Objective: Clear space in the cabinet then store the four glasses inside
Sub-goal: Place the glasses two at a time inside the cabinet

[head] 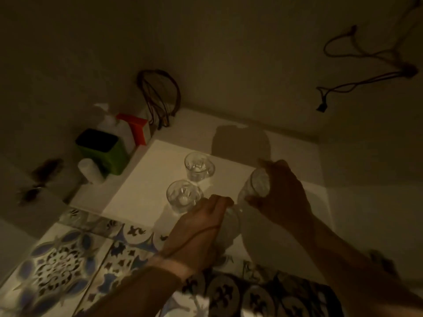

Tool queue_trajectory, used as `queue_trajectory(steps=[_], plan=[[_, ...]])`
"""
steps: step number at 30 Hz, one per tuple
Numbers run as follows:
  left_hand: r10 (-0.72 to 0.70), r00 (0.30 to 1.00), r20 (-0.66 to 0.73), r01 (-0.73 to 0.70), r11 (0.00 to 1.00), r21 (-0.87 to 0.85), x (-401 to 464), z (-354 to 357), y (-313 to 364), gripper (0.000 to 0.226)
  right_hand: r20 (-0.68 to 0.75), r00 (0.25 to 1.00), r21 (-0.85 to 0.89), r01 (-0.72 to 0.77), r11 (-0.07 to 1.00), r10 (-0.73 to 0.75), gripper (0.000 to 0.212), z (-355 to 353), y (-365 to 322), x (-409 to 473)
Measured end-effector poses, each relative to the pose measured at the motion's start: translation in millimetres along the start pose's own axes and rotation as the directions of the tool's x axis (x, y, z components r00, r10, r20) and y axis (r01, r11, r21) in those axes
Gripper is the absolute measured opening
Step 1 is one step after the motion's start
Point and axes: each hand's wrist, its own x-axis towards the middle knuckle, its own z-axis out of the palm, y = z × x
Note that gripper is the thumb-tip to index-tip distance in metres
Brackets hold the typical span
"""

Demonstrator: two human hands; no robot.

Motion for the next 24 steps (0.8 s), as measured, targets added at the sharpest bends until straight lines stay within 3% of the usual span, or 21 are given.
queue_trajectory(steps=[7, 17, 24], plan=[[0.07, 0.996, -0.06, -0.07, 0.998, -0.003, 47.5, 36.9, -34.9, 0.09, -0.058, 0.984, -0.026, 0.168, 0.985, -0.17, 0.081, 46.4, 8.5, 62.5], [0.105, 0.994, -0.023, -0.107, 0.99, -0.096, 58.3, 63.3, -57.5, 0.101, 0.091, 0.986, 0.03, 0.14, 0.99, -0.142, 0.101, 71.2, 5.5, 101.3], [0.151, 0.988, -0.042, -0.154, 0.984, -0.094, 64.7, 64.6, -61.9, 0.104, 0.119, 0.977, 0.046, 0.172, 0.984, -0.177, 0.098, 77.9, -0.2, 106.7]])
